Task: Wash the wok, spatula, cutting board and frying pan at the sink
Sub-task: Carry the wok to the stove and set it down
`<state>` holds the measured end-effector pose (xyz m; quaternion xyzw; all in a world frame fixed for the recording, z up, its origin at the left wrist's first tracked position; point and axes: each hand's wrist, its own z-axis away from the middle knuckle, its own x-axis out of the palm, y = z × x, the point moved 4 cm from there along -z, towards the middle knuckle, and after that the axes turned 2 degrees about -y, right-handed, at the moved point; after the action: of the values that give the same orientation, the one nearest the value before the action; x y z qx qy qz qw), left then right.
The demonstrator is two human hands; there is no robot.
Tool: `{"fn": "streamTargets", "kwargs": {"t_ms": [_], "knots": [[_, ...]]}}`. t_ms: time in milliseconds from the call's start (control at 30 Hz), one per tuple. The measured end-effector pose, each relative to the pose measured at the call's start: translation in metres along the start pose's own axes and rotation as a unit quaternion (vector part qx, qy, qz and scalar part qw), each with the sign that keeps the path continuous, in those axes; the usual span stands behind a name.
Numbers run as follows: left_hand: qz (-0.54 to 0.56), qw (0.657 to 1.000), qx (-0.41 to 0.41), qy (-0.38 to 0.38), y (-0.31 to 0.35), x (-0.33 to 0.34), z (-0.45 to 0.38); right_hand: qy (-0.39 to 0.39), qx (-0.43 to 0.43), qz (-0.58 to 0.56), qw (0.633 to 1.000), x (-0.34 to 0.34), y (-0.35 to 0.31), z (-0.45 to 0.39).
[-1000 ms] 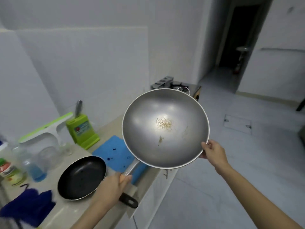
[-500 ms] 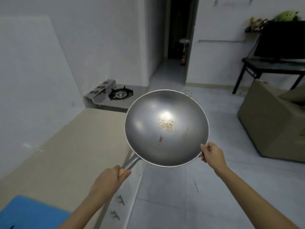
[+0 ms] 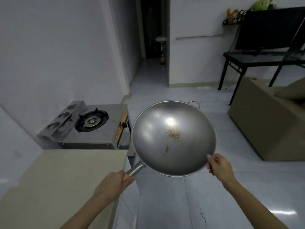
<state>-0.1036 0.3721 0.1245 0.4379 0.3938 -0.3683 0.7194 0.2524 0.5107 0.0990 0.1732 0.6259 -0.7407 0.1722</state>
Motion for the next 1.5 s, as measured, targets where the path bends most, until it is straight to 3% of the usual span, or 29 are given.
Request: {"fn": "streamTargets", "kwargs": {"t_ms": [167, 333, 567, 733, 1033, 1233, 1500], "knots": [[0.005, 1.0, -0.015, -0.002, 0.004, -0.026, -0.09, -0.03, 0.006, -0.005, 1.0, 0.032, -0.024, -0.101], [0.055, 0.995, -0.076, 0.018, -0.006, -0.054, -0.17, -0.137, -0.021, 0.005, 0.99, 0.082, -0.075, -0.223], [0.099, 0.976, -0.187, 0.046, -0.037, -0.084, -0.231, -0.325, -0.057, 0.061, 0.942, 0.176, -0.167, -0.36], [0.134, 0.948, -0.28, 0.071, -0.074, -0.105, -0.254, -0.411, -0.117, 0.104, 0.898, 0.283, -0.228, -0.417], [0.154, 0.88, -0.433, 0.118, -0.13, -0.127, -0.27, -0.531, -0.185, 0.152, 0.813, 0.456, -0.308, -0.45], [0.175, 0.817, -0.528, 0.153, -0.122, -0.13, -0.287, -0.612, -0.231, 0.207, 0.727, 0.548, -0.343, -0.462], [0.207, 0.725, -0.626, 0.199, -0.097, -0.114, -0.358, -0.666, -0.317, 0.261, 0.622, 0.645, -0.377, -0.5]]}}
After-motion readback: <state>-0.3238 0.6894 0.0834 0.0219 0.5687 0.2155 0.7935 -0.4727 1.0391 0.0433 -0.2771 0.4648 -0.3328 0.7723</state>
